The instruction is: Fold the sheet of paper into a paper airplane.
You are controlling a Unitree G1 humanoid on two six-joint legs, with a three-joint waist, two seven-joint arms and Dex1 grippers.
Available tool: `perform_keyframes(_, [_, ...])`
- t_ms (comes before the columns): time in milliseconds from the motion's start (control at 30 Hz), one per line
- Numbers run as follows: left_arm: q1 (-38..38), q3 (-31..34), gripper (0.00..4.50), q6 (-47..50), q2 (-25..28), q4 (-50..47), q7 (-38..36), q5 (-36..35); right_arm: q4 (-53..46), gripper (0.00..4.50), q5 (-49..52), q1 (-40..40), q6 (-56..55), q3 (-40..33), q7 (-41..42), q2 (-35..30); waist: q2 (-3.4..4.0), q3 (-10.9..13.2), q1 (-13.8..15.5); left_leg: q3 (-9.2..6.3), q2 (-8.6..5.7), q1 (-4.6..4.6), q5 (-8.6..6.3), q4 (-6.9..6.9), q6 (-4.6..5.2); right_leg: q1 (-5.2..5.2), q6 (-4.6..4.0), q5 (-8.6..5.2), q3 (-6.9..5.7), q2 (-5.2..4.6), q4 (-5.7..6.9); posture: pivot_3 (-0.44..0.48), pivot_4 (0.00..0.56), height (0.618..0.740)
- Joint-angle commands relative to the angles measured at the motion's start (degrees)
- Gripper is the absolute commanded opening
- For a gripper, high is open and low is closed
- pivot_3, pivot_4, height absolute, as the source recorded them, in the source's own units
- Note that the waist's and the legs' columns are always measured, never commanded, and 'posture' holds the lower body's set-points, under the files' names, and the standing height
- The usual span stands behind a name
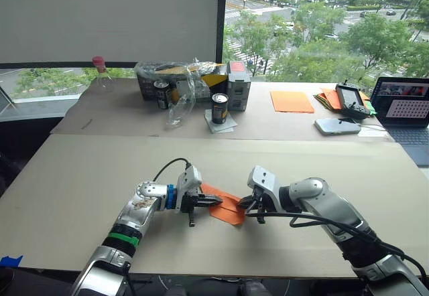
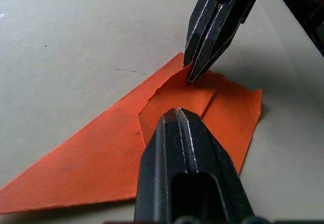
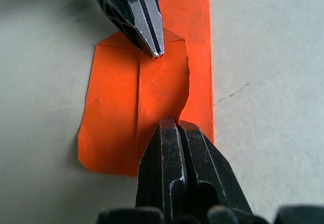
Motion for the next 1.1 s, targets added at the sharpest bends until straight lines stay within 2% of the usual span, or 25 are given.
perform_keyframes(33, [-1.0,-1.5,0.0,-2.6,-0.1,3.3,1.6,3.1,2.2,0.01,-1.8,1.6,2.0,1.3,-1.7,-0.2,-0.01,0.0,0.0,0.0,0.0,0.01,0.0,0.0,0.0,0.01,0.0,0.0,0.0,0.0,0.0,0.0,0.15,0.732])
perform_keyframes(167, [-1.8,-2.5,0.0,-4.3,-1.0,6.0,2.3,4.7,2.2,0.01,-1.5,1.4,1.0,-0.6,-3.7,0.8,0.02,-0.1,-0.1,0.0,0.0,0.05,0.0,0.0,0.0,0.05,0.08,-0.04,0.0,0.0,0.0,0.0,0.15,0.732])
perform_keyframes(267, [-1.8,-3.0,0.0,-4.4,-1.3,6.9,1.8,4.6,0.5,0.83,-0.6,1.6,0.6,-2.0,-3.3,0.4,0.07,-0.2,-0.1,0.0,0.0,0.06,0.0,0.0,0.0,0.05,0.36,-0.21,0.0,0.01,0.02,0.0,0.15,0.732])
perform_keyframes(433, [-1.4,-3.6,0.0,-4.1,-1.1,7.6,0.3,4.5,-7.1,2.52,2.8,1.2,0.6,-8.5,-7.3,2.6,0.08,-0.2,0.0,0.0,0.0,0.0,0.0,0.0,0.0,0.01,0.39,-0.23,0.0,-0.01,0.01,0.0,0.15,0.732])
perform_keyframes(500, [-1.2,-4.0,0.0,-4.1,-1.2,7.7,-0.4,4.6,-11.1,2.52,5.5,1.1,3.1,-11.2,-9.3,4.7,0.13,-0.2,-0.1,-0.01,0.0,-0.06,0.0,-0.03,0.0,-0.07,0.35,-0.21,0.01,0.0,0.01,0.0,0.15,0.732])
perform_keyframes(600, [-1.0,-4.7,0.0,-4.3,-1.2,7.7,-1.2,5.1,-14.9,2.52,5.7,3.0,4.3,-10.6,-11.8,6.6,0.14,-0.2,-0.1,-0.03,0.0,-0.04,-0.01,-0.07,0.03,-0.06,0.29,-0.17,0.0,0.01,0.01,0.0,0.15,0.732])
perform_keyframes(733, [-1.8,-5.2,0.0,-4.8,-1.5,8.3,-1.4,5.4,-14.5,1.41,2.7,8.0,0.4,-6.8,-14.8,8.5,0.13,-0.2,0.2,-0.02,-0.01,-0.06,-0.02,-0.07,0.04,-0.03,0.33,-0.2,0.0,-0.01,-0.06,0.0,0.15,0.732])
perform_keyframes(867, [-3.3,-5.3,0.0,-5.6,-1.6,9.9,-2.0,5.5,-12.1,0.02,-0.8,11.3,-3.2,-2.7,-16.2,8.3,0.13,-0.2,0.2,0.01,-0.02,-0.07,-0.03,-0.07,0.05,-0.05,0.34,-0.21,0.01,-0.02,-0.07,0.0,0.15,0.732])
perform_keyframes(1100, [-5.6,-5.0,0.0,-7.3,-2.0,13.5,-2.4,5.8,-8.9,0.02,-2.6,13.2,-3.3,-1.6,-17.0,7.2,0.13,-0.2,0.3,0.01,-0.02,-0.02,-0.03,-0.06,0.05,0.0,0.45,-0.28,0.01,-0.01,-0.07,0.0,0.15,0.732])
